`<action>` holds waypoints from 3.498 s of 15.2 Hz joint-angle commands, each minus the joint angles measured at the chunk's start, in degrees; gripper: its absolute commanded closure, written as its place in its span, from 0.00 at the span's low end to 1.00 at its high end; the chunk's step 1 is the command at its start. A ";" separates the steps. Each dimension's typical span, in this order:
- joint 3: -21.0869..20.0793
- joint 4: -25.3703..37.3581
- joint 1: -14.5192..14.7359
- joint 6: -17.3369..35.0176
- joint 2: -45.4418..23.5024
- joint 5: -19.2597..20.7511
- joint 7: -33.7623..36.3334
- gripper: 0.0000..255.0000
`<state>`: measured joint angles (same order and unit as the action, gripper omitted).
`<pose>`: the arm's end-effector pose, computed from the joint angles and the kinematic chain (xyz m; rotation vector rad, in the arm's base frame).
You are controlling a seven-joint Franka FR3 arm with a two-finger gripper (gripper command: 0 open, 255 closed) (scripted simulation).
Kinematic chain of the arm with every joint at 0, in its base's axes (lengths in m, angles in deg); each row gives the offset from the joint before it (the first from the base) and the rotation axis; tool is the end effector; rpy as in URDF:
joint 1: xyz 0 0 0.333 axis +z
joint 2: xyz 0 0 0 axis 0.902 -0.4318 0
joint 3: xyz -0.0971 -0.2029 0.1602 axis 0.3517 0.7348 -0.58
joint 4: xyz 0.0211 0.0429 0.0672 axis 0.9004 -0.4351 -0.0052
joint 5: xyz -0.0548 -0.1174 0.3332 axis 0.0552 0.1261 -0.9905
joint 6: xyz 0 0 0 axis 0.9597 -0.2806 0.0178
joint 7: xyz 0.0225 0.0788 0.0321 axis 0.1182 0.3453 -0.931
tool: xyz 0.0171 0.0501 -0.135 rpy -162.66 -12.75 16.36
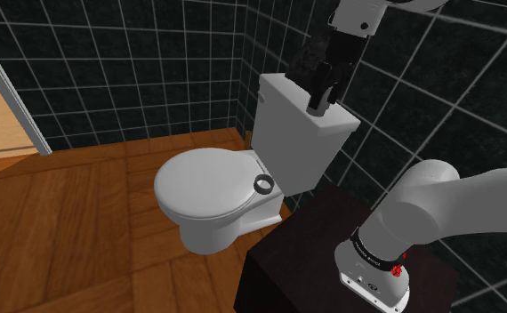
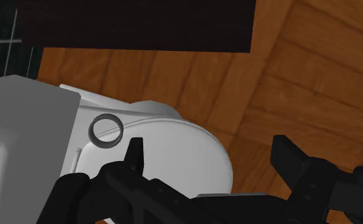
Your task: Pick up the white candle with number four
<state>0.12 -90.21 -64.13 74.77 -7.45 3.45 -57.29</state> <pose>0.2857 0.0144 0.5192 -3.0274 -0.0470 0.0356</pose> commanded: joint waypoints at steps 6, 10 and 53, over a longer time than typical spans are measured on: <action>7.30 -1.28 2.21 0.39 -0.46 9.12 -18.68 0.00; 13.14 -0.66 4.12 2.43 -2.86 16.24 -33.44 0.00; 36.16 13.88 17.45 23.55 -27.97 29.94 -92.59 1.00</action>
<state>36.56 -76.95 -46.72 99.18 -35.66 33.43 -149.90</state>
